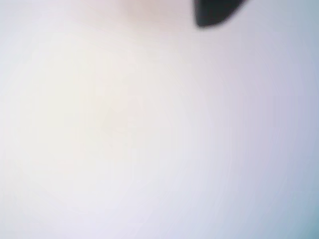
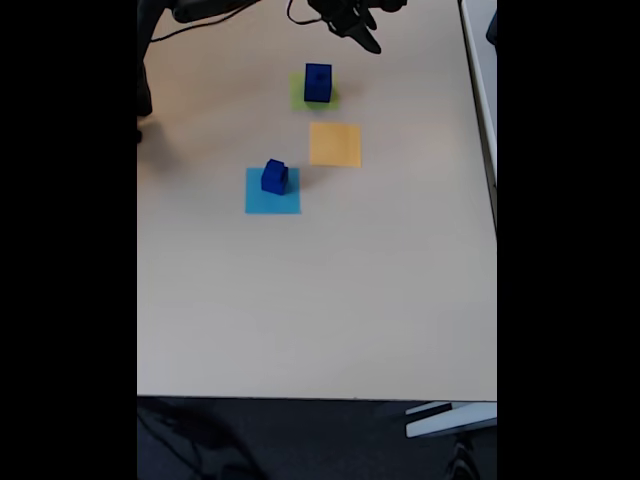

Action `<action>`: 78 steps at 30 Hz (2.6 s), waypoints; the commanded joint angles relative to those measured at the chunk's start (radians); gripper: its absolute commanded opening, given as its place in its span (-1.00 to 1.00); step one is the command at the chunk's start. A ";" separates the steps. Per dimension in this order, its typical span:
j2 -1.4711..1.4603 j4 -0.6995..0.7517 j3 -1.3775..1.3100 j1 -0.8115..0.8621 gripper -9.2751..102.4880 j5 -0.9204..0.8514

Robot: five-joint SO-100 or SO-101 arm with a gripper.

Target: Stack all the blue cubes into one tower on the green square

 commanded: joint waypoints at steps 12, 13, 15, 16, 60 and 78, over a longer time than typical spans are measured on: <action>0.318 -0.092 0.446 0.347 -0.32 -0.233; 0.331 -0.092 0.465 0.357 -0.32 -0.235; 0.353 -0.087 0.492 0.368 -0.34 -0.236; 0.368 -0.087 0.512 0.371 -0.34 -0.233; 0.621 -0.081 0.988 0.471 -0.43 -0.268; 0.607 -0.029 1.002 0.529 -0.46 -0.345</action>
